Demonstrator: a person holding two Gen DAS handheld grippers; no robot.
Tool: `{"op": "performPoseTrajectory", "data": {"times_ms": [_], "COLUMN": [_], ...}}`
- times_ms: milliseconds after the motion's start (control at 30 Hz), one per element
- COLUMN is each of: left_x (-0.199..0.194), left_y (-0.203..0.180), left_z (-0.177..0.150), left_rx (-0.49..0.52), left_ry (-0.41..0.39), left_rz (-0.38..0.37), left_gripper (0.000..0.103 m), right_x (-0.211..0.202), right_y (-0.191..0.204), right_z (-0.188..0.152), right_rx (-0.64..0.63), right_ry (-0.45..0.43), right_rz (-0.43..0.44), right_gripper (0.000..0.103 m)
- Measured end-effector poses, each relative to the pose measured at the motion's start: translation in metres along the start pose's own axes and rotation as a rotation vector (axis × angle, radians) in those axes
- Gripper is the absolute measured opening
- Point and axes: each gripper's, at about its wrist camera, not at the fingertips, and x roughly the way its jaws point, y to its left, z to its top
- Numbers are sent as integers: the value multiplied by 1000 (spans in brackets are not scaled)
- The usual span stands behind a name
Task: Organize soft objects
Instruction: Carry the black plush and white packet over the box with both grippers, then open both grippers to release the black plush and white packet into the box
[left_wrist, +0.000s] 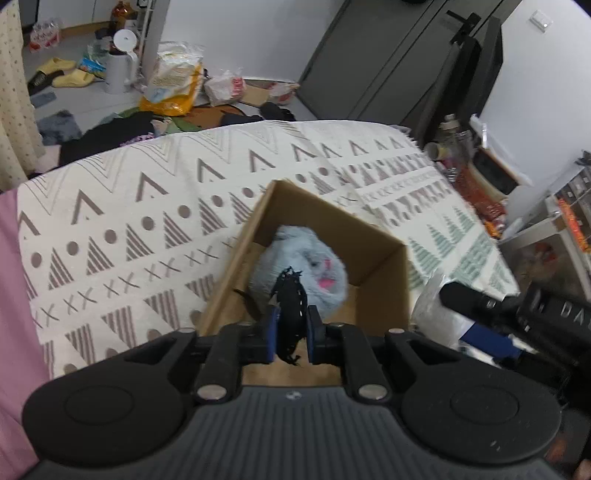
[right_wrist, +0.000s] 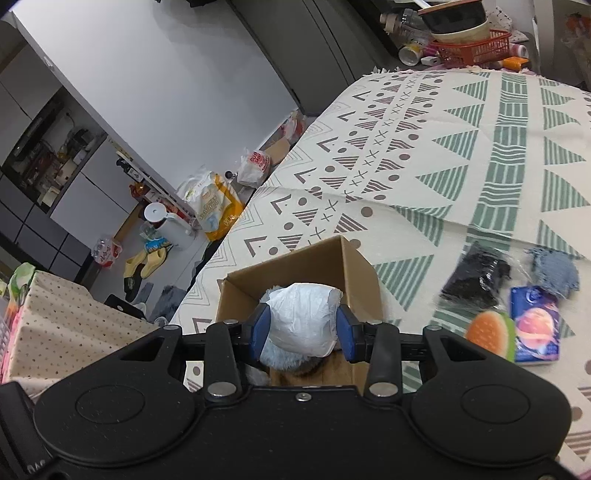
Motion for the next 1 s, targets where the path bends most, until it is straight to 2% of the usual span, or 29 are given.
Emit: {"op": "performPoseTrajectory", "data": {"times_ms": [100, 233, 333, 433, 600, 667, 800, 867, 1000], "left_x": [5, 10, 12, 16, 17, 16, 8, 6, -3], "left_y": [2, 5, 5, 6, -2, -8, -21, -25, -32], "left_z": [1, 3, 3, 4, 3, 1, -5, -7, -10], "left_rx": [15, 13, 16, 9, 30, 56, 133, 150, 169], "left_ry": [-16, -11, -9, 7, 10, -4, -63, -65, -80], "left_rz": [31, 5, 9, 8, 20, 28, 69, 90, 142], "left_gripper": [17, 22, 34, 49, 65, 74, 76, 78, 80], "right_x": [8, 16, 19, 17, 6, 0, -16, -25, -44], "right_y": [2, 4, 2, -4, -16, -19, -25, -28, -39], "right_z": [4, 8, 9, 7, 3, 3, 3, 5, 6], "right_rx": [-3, -3, 3, 9, 7, 1, -11, -22, -62], "right_ry": [-5, -18, -30, -20, 0, 7, -1, -5, -26], "right_rz": [-3, 0, -4, -12, -33, -41, -39, -41, -79], "right_gripper": [39, 42, 50, 53, 59, 67, 78, 86, 91]}}
